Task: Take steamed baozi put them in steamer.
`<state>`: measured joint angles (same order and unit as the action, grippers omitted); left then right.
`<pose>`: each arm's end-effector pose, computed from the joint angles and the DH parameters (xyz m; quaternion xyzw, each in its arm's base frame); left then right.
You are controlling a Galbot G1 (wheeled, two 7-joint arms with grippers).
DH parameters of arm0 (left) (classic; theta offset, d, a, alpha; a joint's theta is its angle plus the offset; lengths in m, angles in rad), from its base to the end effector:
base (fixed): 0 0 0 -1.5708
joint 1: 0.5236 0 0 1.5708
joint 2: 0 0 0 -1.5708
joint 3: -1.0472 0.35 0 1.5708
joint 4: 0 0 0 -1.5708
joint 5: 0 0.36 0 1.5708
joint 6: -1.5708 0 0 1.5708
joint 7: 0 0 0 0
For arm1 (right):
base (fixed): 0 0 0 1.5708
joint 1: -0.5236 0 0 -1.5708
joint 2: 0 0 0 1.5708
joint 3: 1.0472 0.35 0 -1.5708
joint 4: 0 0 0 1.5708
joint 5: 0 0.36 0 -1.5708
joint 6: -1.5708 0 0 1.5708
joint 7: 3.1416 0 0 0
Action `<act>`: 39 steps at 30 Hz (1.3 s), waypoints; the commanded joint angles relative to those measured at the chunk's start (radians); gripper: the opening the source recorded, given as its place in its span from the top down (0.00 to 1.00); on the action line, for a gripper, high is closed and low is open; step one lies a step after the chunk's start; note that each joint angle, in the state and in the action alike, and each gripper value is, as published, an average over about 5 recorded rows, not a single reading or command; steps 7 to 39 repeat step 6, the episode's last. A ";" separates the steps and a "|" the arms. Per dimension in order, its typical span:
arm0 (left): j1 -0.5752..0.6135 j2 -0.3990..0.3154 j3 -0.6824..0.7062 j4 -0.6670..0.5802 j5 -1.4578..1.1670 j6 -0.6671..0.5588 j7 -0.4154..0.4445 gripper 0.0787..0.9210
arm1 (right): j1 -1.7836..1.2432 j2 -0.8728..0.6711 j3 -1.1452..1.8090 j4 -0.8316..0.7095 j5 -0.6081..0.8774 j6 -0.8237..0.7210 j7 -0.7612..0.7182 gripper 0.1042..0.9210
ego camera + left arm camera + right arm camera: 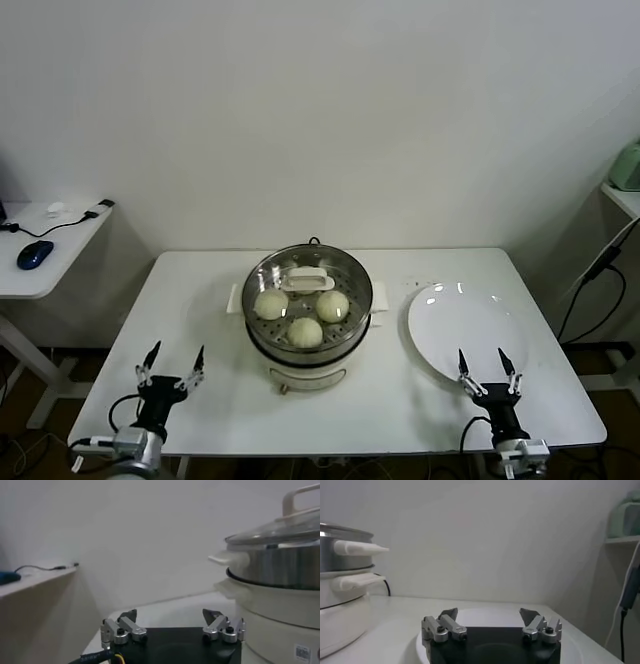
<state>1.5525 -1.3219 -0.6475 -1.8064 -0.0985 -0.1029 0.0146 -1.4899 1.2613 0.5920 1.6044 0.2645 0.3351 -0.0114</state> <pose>0.1843 0.1074 -0.3844 0.0067 -0.9932 -0.0895 0.0744 0.1897 -0.1263 -0.4378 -0.0115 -0.9990 0.0318 0.0282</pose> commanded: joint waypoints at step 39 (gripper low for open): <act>0.012 0.000 -0.011 0.069 -0.094 -0.058 0.004 0.12 | 0.002 -0.001 -0.004 0.001 0.018 -0.008 0.001 0.12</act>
